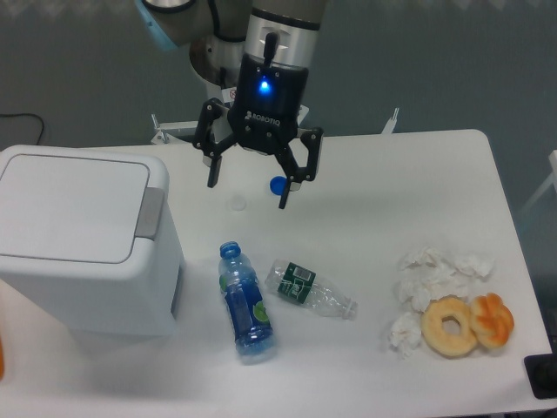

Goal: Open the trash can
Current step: 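Lower the gripper to the front edge of the trash can lid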

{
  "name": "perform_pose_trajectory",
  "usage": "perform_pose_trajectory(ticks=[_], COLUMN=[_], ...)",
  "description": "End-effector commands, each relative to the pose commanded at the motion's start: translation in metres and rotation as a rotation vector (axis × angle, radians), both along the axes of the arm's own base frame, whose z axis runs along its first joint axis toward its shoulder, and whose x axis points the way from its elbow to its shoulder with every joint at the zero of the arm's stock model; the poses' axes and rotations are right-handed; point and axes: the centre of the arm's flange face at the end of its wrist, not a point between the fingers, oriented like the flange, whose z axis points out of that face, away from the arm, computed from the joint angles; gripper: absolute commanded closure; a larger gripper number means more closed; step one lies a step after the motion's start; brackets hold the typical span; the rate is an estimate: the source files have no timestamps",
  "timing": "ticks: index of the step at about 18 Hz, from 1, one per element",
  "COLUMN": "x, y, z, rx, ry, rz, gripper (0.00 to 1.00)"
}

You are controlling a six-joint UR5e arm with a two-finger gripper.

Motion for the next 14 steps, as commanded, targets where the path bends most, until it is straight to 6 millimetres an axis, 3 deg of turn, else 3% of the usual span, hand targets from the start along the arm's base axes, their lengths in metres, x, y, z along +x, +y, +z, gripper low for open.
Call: perform_pose_trajectory(ticks=[9, 14], x=[0.020, 0.022], y=[0.017, 0.020], z=[-0.024, -0.027], rx=[0.001, -0.004], ry=[-0.096, -0.100], rz=[-0.026, -0.033], gripper=[0.00, 0.00])
